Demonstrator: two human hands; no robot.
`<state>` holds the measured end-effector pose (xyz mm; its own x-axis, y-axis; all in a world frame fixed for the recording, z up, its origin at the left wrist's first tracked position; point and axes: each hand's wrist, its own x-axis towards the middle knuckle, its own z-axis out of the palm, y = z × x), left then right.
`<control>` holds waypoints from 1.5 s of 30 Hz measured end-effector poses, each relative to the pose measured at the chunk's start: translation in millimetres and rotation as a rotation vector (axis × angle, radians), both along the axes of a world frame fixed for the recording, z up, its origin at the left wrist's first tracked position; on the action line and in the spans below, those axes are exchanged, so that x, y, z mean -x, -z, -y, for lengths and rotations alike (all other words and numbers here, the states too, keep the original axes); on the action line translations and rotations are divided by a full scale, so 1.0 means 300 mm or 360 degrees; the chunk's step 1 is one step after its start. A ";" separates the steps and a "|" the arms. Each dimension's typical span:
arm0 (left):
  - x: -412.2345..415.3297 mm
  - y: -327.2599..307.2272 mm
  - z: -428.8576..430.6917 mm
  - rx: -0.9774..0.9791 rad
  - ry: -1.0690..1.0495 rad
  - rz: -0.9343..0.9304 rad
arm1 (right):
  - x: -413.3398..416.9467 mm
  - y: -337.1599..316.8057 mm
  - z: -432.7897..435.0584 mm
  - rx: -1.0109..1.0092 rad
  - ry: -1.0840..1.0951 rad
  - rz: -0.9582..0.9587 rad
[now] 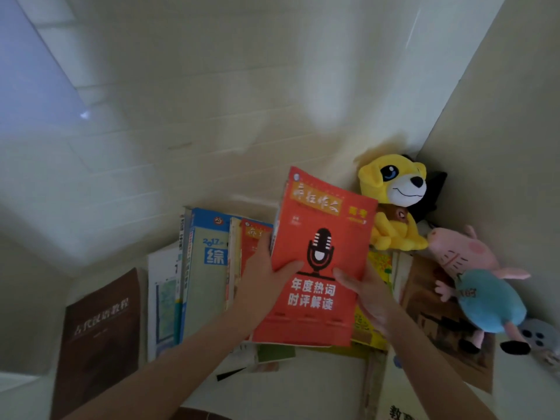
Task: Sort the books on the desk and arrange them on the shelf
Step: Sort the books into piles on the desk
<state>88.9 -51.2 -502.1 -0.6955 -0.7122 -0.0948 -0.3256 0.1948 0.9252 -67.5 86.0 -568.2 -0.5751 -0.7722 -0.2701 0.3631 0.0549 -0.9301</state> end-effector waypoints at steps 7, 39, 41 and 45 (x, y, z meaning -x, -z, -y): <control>-0.022 0.067 0.077 0.0163 0.0008 0.0679 | -0.012 0.049 0.091 -0.0442 -0.0190 0.0067; -0.094 -0.031 0.127 -0.0627 -0.0018 -0.0297 | 0.014 0.008 0.121 -0.0050 -0.0498 0.0373; -0.111 -0.084 0.142 -0.0515 0.0125 -0.0319 | 0.020 -0.061 0.128 0.0103 -0.0659 0.0201; -0.140 -0.167 0.191 -0.0184 0.0182 -0.0350 | -0.013 -0.167 0.174 0.0303 -0.0383 0.0047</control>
<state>130.9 -108.6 -451.9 -0.7836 -0.6212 -0.0085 -0.0961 0.1077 0.9895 -63.5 33.8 -518.0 -0.3636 -0.9236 -0.1215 0.3878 -0.0315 -0.9212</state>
